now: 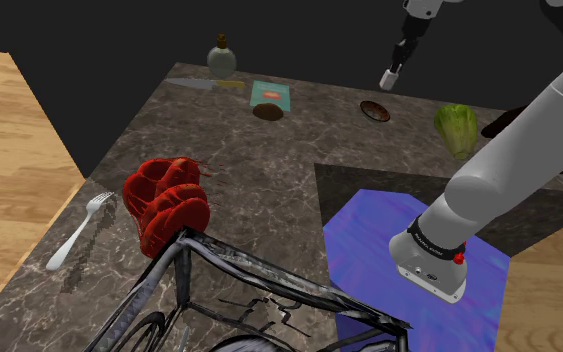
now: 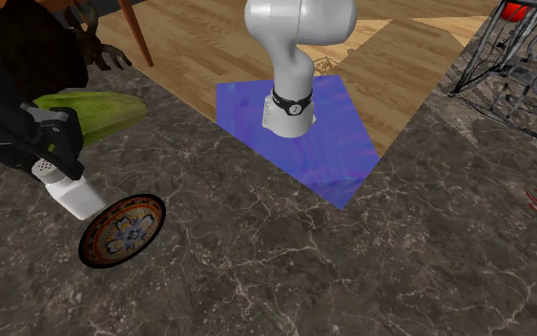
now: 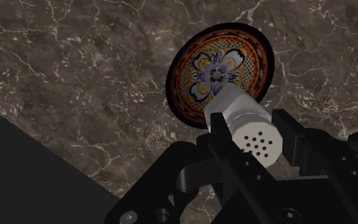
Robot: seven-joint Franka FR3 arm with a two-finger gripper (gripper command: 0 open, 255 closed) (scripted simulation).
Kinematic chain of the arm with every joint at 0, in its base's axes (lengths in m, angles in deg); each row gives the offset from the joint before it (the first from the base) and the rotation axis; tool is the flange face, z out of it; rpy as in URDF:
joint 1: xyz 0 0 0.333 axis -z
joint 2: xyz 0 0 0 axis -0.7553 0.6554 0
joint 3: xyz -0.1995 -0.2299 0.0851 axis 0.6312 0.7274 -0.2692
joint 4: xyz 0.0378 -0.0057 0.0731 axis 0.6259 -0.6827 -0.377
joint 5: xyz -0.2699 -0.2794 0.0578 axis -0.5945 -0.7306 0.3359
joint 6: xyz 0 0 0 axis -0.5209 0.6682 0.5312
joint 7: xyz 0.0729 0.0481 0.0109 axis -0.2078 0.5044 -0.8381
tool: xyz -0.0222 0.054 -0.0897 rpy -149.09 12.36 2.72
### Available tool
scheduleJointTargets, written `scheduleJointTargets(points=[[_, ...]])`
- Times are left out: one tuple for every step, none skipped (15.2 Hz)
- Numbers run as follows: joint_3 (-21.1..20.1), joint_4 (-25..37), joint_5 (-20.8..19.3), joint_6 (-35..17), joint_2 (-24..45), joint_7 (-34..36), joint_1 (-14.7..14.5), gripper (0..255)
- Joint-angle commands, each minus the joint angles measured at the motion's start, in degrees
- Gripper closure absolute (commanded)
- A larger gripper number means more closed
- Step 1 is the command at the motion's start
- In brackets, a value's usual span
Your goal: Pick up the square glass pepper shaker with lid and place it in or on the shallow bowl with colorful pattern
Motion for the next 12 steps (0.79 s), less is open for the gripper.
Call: scheduleJointTargets(points=[[0.08, -1.08, 0.15, -1.41, 0.35, -0.16, 0.06, 255], [0.1, -1.71, 0.21, -2.17, 0.49, -0.19, 0.08, 255], [0.12, -2.33, 0.28, -2.92, 0.64, -0.22, 0.09, 255], [0.15, -2.94, 0.35, -3.67, 0.8, -0.26, 0.11, 255], [0.17, -3.54, 0.43, -4.43, 0.98, -0.3, 0.13, 255], [0.19, -4.12, 0.52, -5.18, 1.17, -0.35, 0.15, 255], [0.21, -4.69, 0.62, -5.93, 1.37, -0.41, 0.17, 255], [0.24, -5.25, 0.72, -6.68, 1.59, -0.47, 0.19, 255], [0.26, -5.79, 0.83, -7.43, 1.82, -0.54, 0.21, 255], [0.28, -6.32, 0.96, -8.17, 2.07, -0.61, 0.23, 255], [0.3, -6.84, 1.09, -8.92, 2.33, -0.69, 0.26, 255], [0.32, -7.35, 1.22, -9.67, 2.6, -0.78, 0.28, 255]])
